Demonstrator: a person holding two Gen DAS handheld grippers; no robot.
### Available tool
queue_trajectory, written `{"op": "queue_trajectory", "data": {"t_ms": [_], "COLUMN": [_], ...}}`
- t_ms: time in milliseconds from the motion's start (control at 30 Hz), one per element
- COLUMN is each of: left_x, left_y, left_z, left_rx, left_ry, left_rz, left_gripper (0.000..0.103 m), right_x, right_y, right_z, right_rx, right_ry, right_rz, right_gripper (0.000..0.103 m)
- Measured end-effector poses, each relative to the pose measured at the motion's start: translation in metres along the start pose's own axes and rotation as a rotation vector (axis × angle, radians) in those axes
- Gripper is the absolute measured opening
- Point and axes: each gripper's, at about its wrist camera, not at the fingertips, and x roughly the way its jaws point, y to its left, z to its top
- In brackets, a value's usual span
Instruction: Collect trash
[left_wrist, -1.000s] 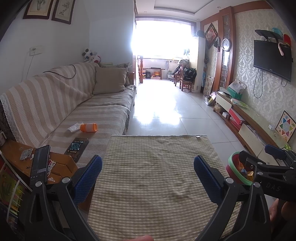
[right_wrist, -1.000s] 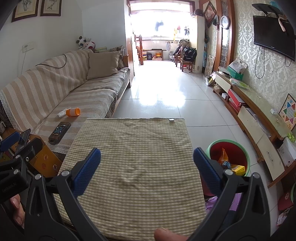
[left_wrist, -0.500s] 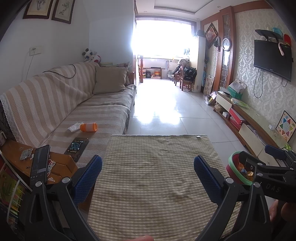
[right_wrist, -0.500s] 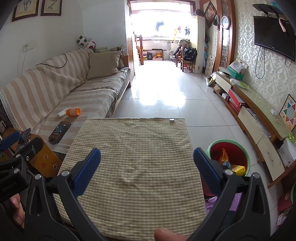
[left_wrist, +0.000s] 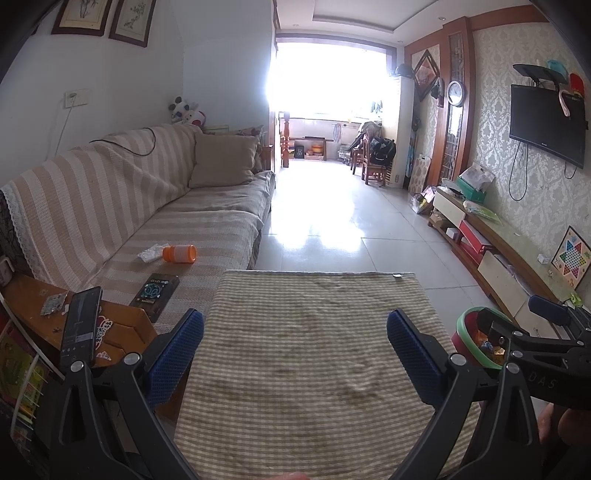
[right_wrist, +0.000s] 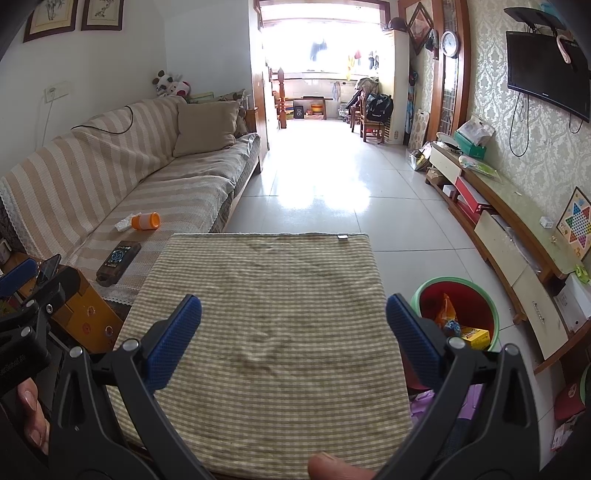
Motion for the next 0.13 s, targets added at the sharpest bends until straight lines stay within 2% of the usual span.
{"op": "queue_trajectory", "data": {"t_ms": [133], "left_x": [0.0007], "left_y": [0.0004], "left_z": [-0.0008], "left_rx": [-0.001], "left_ry": [0.006], "left_rz": [0.002], "left_gripper": [0.095], "right_x": [0.0003], "right_y": [-0.0007], "right_z": [-0.0007], "right_rx": [-0.001], "right_ry": [0.001], "right_rz": [-0.001], "right_gripper": [0.098]}}
